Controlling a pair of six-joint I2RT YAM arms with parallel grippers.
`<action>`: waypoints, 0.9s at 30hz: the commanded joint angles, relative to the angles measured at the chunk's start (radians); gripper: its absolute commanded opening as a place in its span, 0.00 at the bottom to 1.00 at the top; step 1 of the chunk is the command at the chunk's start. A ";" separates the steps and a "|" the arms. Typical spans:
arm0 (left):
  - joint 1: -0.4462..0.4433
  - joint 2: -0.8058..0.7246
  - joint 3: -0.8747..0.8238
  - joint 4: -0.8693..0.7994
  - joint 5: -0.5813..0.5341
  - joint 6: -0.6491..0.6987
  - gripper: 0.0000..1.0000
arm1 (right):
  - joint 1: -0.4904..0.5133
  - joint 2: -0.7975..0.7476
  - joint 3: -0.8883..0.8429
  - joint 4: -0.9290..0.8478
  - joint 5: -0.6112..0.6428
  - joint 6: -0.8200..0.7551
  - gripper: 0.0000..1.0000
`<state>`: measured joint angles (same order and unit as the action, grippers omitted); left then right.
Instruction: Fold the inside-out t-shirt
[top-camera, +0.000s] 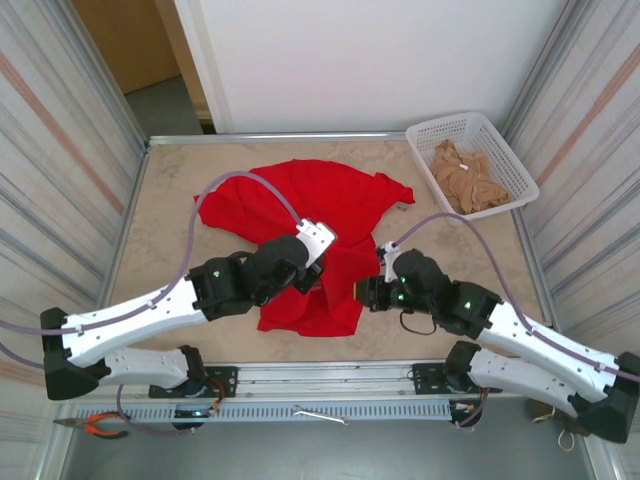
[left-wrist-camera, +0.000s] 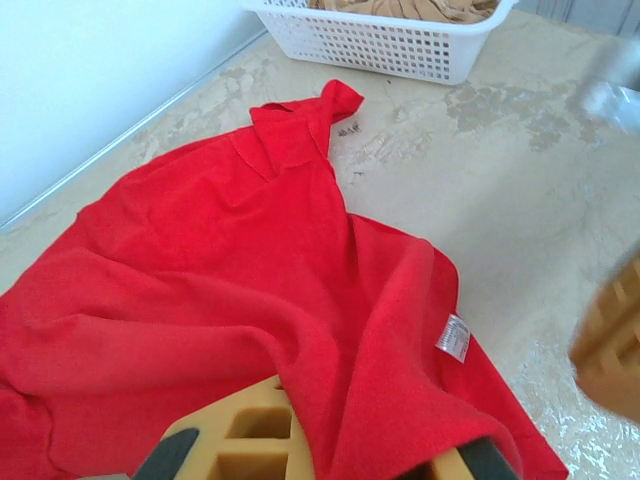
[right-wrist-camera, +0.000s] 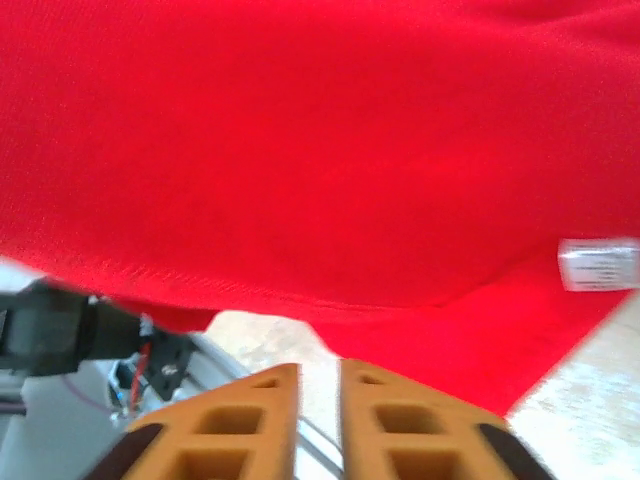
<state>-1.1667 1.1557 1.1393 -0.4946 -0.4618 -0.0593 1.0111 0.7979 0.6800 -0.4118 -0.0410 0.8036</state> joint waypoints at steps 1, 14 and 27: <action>0.022 0.001 0.057 -0.019 0.008 0.030 0.00 | 0.156 0.053 -0.045 0.171 0.163 0.026 0.06; 0.057 -0.018 0.138 -0.061 0.036 0.071 0.00 | 0.406 0.737 0.154 0.434 0.260 -0.115 0.00; 0.058 -0.074 0.149 -0.084 0.102 0.060 0.00 | 0.112 0.726 0.071 0.510 0.179 -0.066 0.00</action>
<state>-1.1133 1.1118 1.2472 -0.5812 -0.4057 0.0006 1.1683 1.5574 0.7586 0.0795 0.1490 0.7223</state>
